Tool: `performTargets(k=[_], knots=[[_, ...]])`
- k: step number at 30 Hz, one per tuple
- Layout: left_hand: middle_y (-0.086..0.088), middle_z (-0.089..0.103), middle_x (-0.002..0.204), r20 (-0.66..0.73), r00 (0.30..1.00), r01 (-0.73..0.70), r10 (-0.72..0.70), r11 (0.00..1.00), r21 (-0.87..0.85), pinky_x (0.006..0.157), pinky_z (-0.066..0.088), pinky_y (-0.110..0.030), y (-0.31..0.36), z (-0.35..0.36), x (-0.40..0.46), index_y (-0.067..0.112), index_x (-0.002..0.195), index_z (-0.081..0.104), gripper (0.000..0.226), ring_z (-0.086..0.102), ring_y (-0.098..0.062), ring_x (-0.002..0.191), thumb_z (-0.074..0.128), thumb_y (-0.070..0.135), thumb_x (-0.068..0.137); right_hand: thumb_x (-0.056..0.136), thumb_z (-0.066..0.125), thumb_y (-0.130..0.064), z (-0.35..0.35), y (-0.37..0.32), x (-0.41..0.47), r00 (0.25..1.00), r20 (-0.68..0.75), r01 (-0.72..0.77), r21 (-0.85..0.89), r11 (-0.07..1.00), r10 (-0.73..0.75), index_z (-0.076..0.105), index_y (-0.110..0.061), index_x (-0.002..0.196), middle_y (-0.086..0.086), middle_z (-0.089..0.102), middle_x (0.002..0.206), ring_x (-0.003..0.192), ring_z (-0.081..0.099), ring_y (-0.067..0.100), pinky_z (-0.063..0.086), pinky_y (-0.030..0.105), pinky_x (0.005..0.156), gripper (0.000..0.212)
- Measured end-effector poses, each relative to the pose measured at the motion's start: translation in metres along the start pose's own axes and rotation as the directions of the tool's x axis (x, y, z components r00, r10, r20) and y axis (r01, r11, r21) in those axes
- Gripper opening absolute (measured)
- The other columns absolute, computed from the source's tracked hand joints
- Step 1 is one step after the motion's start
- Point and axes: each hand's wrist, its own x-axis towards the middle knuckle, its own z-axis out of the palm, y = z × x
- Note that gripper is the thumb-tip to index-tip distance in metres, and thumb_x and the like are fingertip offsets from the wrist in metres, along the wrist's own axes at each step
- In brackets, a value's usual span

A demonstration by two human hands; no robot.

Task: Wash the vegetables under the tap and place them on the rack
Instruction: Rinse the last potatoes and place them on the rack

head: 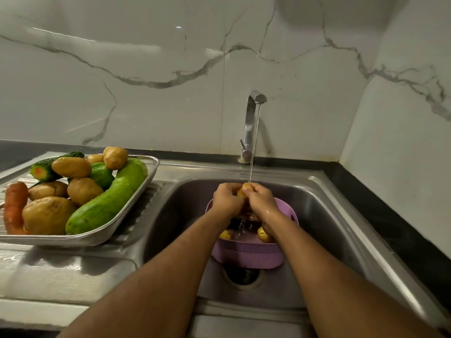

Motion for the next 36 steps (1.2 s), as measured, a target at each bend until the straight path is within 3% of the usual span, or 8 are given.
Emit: performTargets(k=[3, 6, 11, 16, 20, 25, 32, 36], knots=[[-0.007, 0.076, 0.095, -0.002, 1.000, -0.012, 0.012, 1.000, 0.001, 0.073, 0.066, -0.042, 0.005, 0.006, -0.001, 0.018, 0.112, 0.076, 0.026, 0.076, -0.021, 0.085, 0.061, 0.003, 0.098, 0.107, 0.051, -0.037, 0.001, 0.002, 0.005, 0.985, -0.133, 0.093, -0.121, 0.988, -0.109, 0.066, -0.031, 0.114, 0.004, 0.071, 0.114, 0.102, 0.066, 0.024, 0.059, 0.048, 0.093, 0.018], [-0.008, 0.077, 0.095, 0.058, 0.998, -0.010, 0.013, 0.999, -0.048, 0.074, 0.066, -0.042, 0.009, 0.009, -0.003, 0.016, 0.109, 0.077, 0.018, 0.077, -0.022, 0.085, 0.066, 0.007, 0.098, 0.102, 0.058, -0.046, -0.005, 0.002, 0.003, 0.966, -0.240, 0.078, -0.087, 0.993, -0.097, 0.073, -0.025, 0.118, 0.001, 0.074, 0.106, 0.097, 0.069, 0.023, 0.061, 0.047, 0.090, 0.030], [-0.004, 0.076, 0.097, 0.042, 0.999, 0.026, -0.024, 0.999, -0.038, 0.072, 0.064, -0.031, 0.016, -0.002, -0.001, 0.016, 0.115, 0.074, 0.026, 0.075, -0.017, 0.088, 0.074, 0.006, 0.091, 0.106, 0.055, -0.031, -0.013, 0.000, 0.005, 1.000, -0.008, -0.015, 0.138, 0.990, 0.016, 0.062, -0.022, 0.137, 0.009, 0.071, 0.115, 0.099, 0.072, 0.026, 0.064, 0.048, 0.082, 0.032], [-0.006, 0.075, 0.105, 0.097, 0.993, 0.070, -0.065, 0.996, -0.050, 0.082, 0.064, -0.038, 0.007, -0.004, 0.007, 0.014, 0.126, 0.071, 0.037, 0.074, -0.021, 0.097, 0.075, 0.004, 0.090, 0.103, 0.060, -0.017, -0.020, 0.004, 0.011, 0.994, 0.096, -0.075, 0.264, 0.962, 0.051, 0.063, -0.021, 0.138, 0.009, 0.073, 0.107, 0.092, 0.074, 0.026, 0.065, 0.047, 0.079, 0.035], [-0.006, 0.074, 0.105, 0.099, 0.993, 0.074, -0.067, 0.995, -0.072, 0.079, 0.065, -0.035, 0.002, -0.007, 0.008, 0.016, 0.122, 0.071, 0.036, 0.073, -0.021, 0.097, 0.070, -0.002, 0.091, 0.098, 0.070, -0.022, -0.014, 0.009, 0.013, 1.000, -0.001, -0.017, 0.185, 0.983, 0.017, 0.071, -0.023, 0.123, 0.006, 0.076, 0.100, 0.090, 0.075, 0.023, 0.066, 0.039, 0.071, 0.025], [-0.003, 0.078, 0.098, 0.111, 0.993, 0.046, -0.044, 0.999, -0.019, 0.079, 0.065, -0.041, 0.004, -0.005, 0.002, 0.019, 0.115, 0.075, 0.031, 0.076, -0.020, 0.091, 0.072, 0.002, 0.089, 0.096, 0.072, -0.032, -0.013, 0.010, 0.010, 0.993, -0.091, 0.076, 0.070, 0.995, -0.069, 0.075, -0.022, 0.112, 0.004, 0.076, 0.094, 0.087, 0.075, 0.023, 0.066, 0.043, 0.071, 0.018], [-0.006, 0.074, 0.104, 0.076, 0.992, 0.101, -0.101, 0.995, 0.006, 0.082, 0.065, -0.039, 0.000, -0.009, 0.004, 0.015, 0.119, 0.072, 0.035, 0.074, -0.021, 0.095, 0.073, -0.001, 0.088, 0.104, 0.057, -0.014, -0.018, 0.005, 0.005, 0.978, 0.210, 0.010, 0.013, 1.000, -0.013, 0.067, -0.031, 0.096, 0.010, 0.073, 0.105, 0.097, 0.074, 0.029, 0.065, 0.043, 0.080, 0.021], [-0.009, 0.074, 0.102, 0.126, 0.988, 0.097, -0.092, 0.994, -0.041, 0.081, 0.065, -0.039, 0.001, -0.011, 0.003, 0.013, 0.119, 0.071, 0.034, 0.074, -0.023, 0.095, 0.066, -0.006, 0.091, 0.097, 0.070, -0.021, -0.015, 0.009, 0.009, 0.998, 0.059, 0.036, 0.024, 0.999, -0.037, 0.074, -0.021, 0.103, 0.008, 0.075, 0.095, 0.089, 0.076, 0.025, 0.066, 0.044, 0.075, 0.007]])
